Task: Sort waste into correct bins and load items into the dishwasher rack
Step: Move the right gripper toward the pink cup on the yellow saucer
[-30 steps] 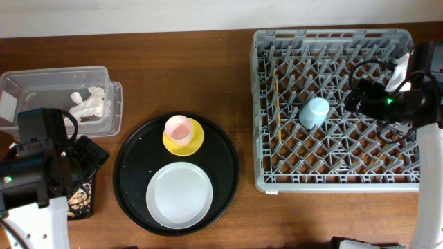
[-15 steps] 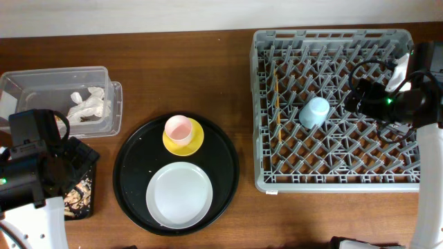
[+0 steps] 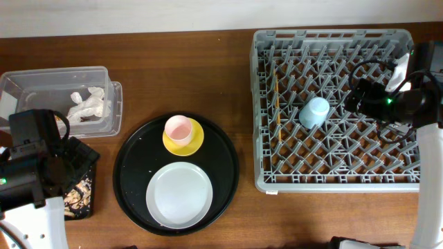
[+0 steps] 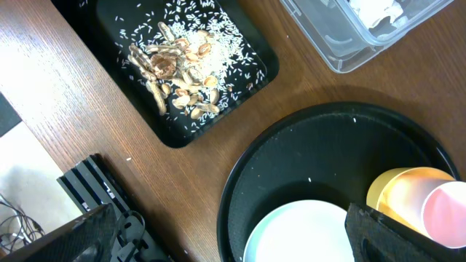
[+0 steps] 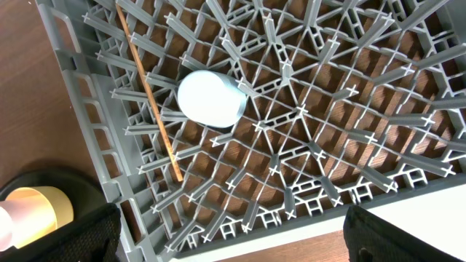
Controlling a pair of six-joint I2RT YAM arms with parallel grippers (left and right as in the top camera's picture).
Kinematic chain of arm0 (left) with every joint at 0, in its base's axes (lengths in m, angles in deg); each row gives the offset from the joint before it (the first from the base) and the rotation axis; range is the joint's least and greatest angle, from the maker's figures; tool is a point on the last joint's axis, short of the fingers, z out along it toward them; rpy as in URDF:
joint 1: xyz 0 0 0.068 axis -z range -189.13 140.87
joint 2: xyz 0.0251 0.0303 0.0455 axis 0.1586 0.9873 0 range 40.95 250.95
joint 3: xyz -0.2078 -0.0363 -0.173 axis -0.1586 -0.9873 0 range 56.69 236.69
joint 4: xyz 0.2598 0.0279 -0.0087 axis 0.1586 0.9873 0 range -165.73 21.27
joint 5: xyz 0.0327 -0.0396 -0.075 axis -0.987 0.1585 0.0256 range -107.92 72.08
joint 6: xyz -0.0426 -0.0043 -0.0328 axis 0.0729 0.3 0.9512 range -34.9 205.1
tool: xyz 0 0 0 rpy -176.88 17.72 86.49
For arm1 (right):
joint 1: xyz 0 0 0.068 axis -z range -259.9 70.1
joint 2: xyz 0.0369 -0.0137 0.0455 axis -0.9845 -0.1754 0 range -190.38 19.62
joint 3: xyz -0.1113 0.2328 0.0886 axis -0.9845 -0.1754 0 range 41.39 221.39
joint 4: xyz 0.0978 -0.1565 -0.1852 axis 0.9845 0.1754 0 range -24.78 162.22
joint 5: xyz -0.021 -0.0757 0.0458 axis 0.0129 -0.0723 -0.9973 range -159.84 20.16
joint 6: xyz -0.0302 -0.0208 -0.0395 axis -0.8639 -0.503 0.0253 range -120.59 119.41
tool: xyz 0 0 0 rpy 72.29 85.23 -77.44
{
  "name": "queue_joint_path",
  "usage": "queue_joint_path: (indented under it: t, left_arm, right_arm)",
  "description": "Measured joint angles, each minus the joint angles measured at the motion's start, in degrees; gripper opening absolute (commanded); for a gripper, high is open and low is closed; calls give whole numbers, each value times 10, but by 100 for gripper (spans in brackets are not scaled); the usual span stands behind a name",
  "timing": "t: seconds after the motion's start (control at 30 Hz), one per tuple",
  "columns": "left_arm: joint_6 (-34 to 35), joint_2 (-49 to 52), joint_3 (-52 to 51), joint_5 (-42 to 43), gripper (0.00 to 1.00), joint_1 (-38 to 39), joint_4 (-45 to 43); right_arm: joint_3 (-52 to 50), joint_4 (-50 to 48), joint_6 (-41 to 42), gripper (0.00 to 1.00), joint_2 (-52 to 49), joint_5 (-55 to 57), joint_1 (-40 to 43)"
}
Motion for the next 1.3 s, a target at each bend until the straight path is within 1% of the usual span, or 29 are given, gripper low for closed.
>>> queue_joint_path:
  t: [0.3, 0.4, 0.57, 0.63, 0.7, 0.73, 0.77, 0.8, 0.83, 0.9, 0.93, 1.03, 1.1, 1.2, 1.23, 1.3]
  left_arm:
    - [0, 0, 0, 0, 99, 0, 0]
    - [0, 0, 0, 0, 99, 0, 0]
    - [0, 0, 0, 0, 99, 0, 0]
    - [0, 0, 0, 0, 99, 0, 0]
    - [0, 0, 0, 0, 99, 0, 0]
    - [0, 0, 0, 0, 99, 0, 0]
    - [0, 0, 0, 0, 99, 0, 0]
    - [0, 0, 0, 0, 99, 0, 0]
    - [0, 0, 0, 0, 99, 0, 0]
    - [0, 0, 0, 0, 99, 0, 0]
    - [0, 0, 0, 0, 99, 0, 0]
    - [0, 0, 0, 0, 99, 0, 0]
    - [0, 0, 0, 0, 99, 0, 0]
    - [0, 0, 0, 0, 99, 0, 1]
    - [0, 0, 0, 0, 99, 0, 1]
    - [0, 0, 0, 0, 99, 0, 1]
  right_arm:
    - [0, 0, 0, 99, 0, 0, 0]
    - [0, 57, -23, 98, 0, 22, 0]
    - [0, 55, -31, 98, 0, 29, 0]
    - [0, 21, -16, 98, -1, 4, 0]
    - [0, 19, -12, 98, -1, -41, 0]
    - [0, 19, -9, 98, -2, -114, -3]
    - [0, 19, -8, 98, -2, -147, -9]
    - [-9, 17, -2, 98, -3, -204, -40]
    - [-11, 16, 0, 98, -3, -213, -54]
    - [-16, -16, 11, 98, -10, -240, -171]
    - [-19, -40, 13, 98, -10, -229, -205]
    - [-19, -92, 15, 98, -20, -186, -356]
    - [-19, -128, 15, 98, -50, -166, -437]
    - [-19, -183, 15, 98, -122, -143, -496]
    - [-19, -192, 15, 98, -159, -141, -502]
    - [-20, -196, 15, 98, -192, -144, -502]
